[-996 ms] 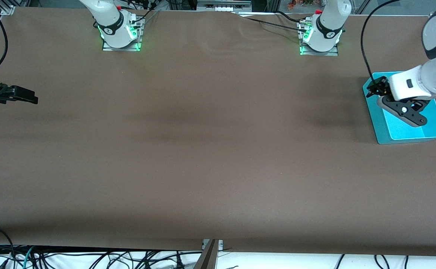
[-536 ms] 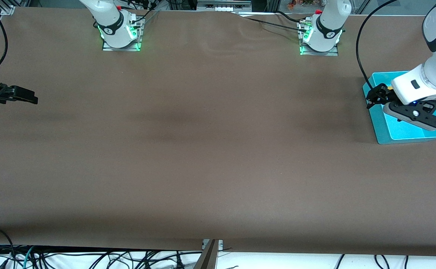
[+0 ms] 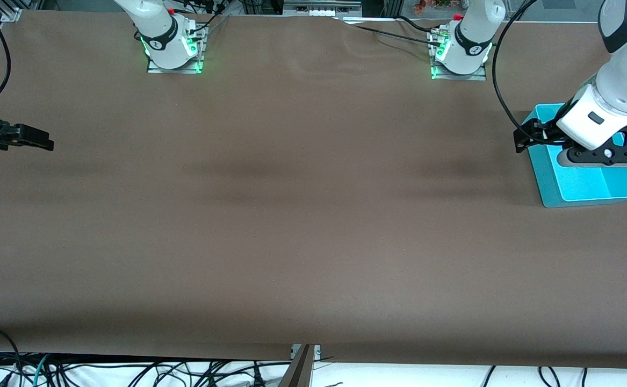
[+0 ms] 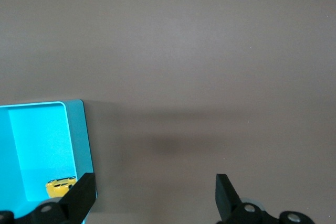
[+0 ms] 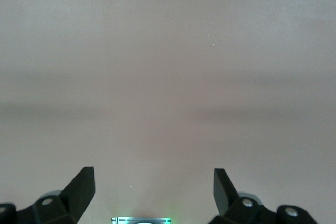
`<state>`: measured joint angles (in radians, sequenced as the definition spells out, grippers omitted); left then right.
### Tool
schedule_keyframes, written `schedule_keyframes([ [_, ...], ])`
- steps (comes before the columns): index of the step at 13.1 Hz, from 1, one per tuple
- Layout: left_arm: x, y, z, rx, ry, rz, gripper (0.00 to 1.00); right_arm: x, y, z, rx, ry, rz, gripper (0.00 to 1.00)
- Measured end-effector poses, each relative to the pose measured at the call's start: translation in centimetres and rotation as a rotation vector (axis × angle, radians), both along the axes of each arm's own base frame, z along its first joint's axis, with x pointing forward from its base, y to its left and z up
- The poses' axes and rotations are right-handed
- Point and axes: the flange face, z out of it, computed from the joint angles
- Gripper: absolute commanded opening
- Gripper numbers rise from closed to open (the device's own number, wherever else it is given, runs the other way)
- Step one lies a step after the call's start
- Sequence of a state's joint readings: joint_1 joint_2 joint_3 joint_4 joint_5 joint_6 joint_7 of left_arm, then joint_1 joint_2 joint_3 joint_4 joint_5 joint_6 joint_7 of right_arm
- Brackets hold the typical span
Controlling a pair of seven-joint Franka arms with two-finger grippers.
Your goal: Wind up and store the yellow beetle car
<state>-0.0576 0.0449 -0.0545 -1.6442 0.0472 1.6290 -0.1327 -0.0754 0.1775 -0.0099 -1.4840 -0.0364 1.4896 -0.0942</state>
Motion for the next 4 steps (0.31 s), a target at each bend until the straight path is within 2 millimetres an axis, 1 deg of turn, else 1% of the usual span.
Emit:
schedule_keyframes([
  [4,0.0,0.34,0.06,-0.01,0.002,0.018,1.0,0.1,-0.01,0.05,-0.001,-0.008,0.0,1.0],
])
